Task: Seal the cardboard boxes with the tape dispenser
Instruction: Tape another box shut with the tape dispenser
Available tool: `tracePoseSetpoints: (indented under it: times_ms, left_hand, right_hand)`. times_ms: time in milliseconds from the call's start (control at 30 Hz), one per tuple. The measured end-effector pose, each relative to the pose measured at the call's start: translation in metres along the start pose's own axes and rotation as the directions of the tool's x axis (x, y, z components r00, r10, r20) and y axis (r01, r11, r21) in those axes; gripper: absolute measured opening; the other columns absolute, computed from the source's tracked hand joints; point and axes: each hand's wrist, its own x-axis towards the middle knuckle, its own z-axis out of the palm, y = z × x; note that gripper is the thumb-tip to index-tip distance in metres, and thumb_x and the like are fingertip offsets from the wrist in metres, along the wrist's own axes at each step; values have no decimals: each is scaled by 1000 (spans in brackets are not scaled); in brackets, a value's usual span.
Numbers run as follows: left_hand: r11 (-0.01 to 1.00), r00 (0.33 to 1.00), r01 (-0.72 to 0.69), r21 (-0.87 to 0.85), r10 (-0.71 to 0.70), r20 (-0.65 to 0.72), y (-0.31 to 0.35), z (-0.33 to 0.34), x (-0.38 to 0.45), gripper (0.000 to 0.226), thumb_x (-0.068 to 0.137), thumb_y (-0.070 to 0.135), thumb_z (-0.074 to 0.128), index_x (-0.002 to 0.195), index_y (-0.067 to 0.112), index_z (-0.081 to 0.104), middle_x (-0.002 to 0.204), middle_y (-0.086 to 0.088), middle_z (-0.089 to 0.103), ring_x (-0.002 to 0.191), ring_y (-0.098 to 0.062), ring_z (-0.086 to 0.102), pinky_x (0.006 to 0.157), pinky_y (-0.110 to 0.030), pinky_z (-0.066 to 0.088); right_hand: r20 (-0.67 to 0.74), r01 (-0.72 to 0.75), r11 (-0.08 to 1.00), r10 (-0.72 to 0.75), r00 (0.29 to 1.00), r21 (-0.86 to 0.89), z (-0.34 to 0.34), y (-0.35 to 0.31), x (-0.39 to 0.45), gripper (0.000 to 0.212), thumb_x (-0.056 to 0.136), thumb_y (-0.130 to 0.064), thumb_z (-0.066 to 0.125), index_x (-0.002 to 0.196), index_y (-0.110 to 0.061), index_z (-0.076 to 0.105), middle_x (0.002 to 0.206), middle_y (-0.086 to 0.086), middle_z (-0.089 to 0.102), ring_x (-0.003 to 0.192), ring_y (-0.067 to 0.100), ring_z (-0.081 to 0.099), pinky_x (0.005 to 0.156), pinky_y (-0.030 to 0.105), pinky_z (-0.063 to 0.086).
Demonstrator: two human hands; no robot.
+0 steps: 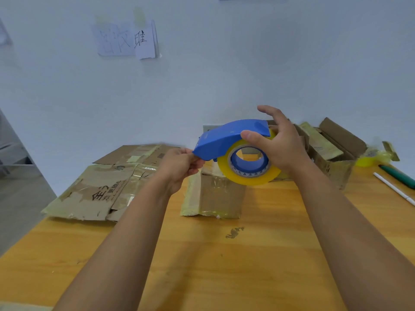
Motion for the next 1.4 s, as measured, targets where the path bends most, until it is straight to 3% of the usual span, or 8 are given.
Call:
tracePoseSetpoints:
  times_ms: [233,433,567,733,867,1000,1200,1400]
  left_hand:
    - [1000,1000,9,28,-10,18,11,5,-3,8,96,3,57,95,3,65,62,1,68,58,-3,63,54,-16,49]
    - [1000,999,5,5,-5,-45,13,-1,-5,8,96,10,63,89,5,62,69,-4,61,61,-8,59,59,-17,49]
    - [997,999,32,69,-29,-44,3,-12,-6,10,94,12,66,88,5,64,67,-3,62,61,-8,60,64,-19,50]
    - [994,997,60,89,-55,-59,-9,-7,-4,12,92,14,70,83,10,63,64,1,66,63,-5,63,60,-19,48]
    - [994,995,69,79,-64,-70,-18,-6,-4,15,89,16,73,80,11,62,58,3,66,68,-9,66,56,-19,49]
    - [990,990,113,80,-105,-98,-30,-6,-5,23,85,27,77,89,9,63,56,3,65,69,-12,65,58,-24,49]
    - [990,985,127,55,-119,-124,-42,-6,-1,19,86,23,75,88,13,60,56,4,63,52,-5,57,56,-24,44]
    - [979,977,200,-33,-202,-74,-52,-10,-1,15,90,23,70,97,12,64,55,4,56,47,-4,53,56,-25,39]
  right_hand:
    - [92,-33,998,37,995,-50,-21,0,-10,76,70,-76,64,137,-46,46,140,-12,49,127,19,48,101,48,47]
    - [134,-60,998,59,989,-2,-48,10,-26,62,81,-61,71,135,-37,53,132,-17,53,116,5,54,95,36,50]
    - [166,-74,996,80,983,-42,-68,20,-33,59,74,-66,67,126,-41,58,126,-19,53,102,-13,54,75,15,45]
    - [203,-72,995,83,976,-62,-71,33,-38,62,74,-70,67,128,-42,58,122,-24,55,98,-18,54,72,13,45]
    - [237,-85,994,98,967,-65,-65,49,-41,67,77,-62,67,137,-34,56,130,-15,56,107,-13,54,81,11,43]
    - [234,-99,994,105,967,-41,-56,60,-46,64,79,-61,68,136,-35,56,127,-13,57,100,-15,57,71,3,47]
    - [233,-111,994,113,966,-22,-48,69,-46,64,77,-61,65,136,-37,56,130,-14,57,111,-3,57,83,16,46]
    - [244,-105,993,114,963,-49,-42,71,-38,64,78,-63,62,136,-36,56,129,-10,58,111,1,57,84,17,45]
